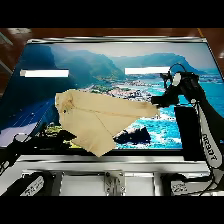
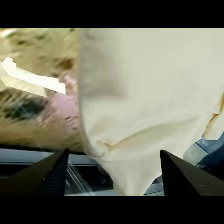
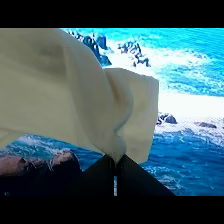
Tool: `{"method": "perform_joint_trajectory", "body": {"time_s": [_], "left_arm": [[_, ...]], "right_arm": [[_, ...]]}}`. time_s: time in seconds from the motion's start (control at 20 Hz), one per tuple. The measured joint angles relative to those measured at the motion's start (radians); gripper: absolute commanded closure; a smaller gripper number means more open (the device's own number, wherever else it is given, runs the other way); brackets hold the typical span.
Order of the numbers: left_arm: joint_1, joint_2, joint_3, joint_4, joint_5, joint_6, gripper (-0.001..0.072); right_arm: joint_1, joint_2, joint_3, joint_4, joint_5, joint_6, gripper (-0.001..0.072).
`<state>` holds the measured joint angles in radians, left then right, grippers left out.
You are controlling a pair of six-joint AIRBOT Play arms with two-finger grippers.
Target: Fold the shirts.
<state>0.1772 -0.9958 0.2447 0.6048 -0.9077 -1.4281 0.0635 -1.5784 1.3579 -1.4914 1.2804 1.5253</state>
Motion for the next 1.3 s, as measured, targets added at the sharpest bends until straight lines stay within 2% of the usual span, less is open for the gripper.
{"method": "perform_joint_trajectory", "body": {"time_s": [0.05,0.1,0.15,0.45,0.6,0.75,0.9,1.1,1.2,1.3], "left_arm": [[-0.004,-0.017,-0.002,-0.003,0.013,0.001,0.0378],[-0.008,-0.03,-0.003,-0.005,0.031,0.002,0.056],[-0.01,-0.041,-0.003,-0.012,0.042,0.003,0.0672],[-0.015,-0.04,0.101,-0.025,0.001,0.103,0.0675],[-0.016,0.038,0.28,-0.006,-0.05,0.134,0.0675],[-0.016,0.14,0.565,0.049,-0.083,0.132,0.0675],[-0.014,0.209,0.95,0.126,-0.084,0.104,0.0675],[-0.014,0.243,1.516,0.333,-0.014,0.009,0.0675],[-0.014,0.26,1.707,0.488,-0.011,-0.069,0.0674],[-0.014,0.282,1.798,0.611,-0.08,-0.14,0.0673]], "right_arm": [[0.0,0.0,0.0,0.0,-0.001,0.0,0.0654],[0.0,0.0,0.0,0.0,-0.001,0.0,0.0654],[0.0,0.0,0.0,0.0,-0.002,0.0,0.0655],[0.0,0.002,0.0,0.023,0.014,0.008,0.0655],[0.0,0.043,0.0,0.04,0.034,0.008,0.0655],[0.0,0.143,0.035,0.042,0.043,0.007,0.0655],[0.0,0.282,0.138,0.025,0.034,-0.009,0.0654],[0.001,0.501,0.352,-0.122,-0.007,0.025,0.0656],[0.001,0.604,0.436,-0.227,0.008,0.062,0.0655],[0.001,0.676,0.479,-0.262,0.08,0.083,0.0655]]}}
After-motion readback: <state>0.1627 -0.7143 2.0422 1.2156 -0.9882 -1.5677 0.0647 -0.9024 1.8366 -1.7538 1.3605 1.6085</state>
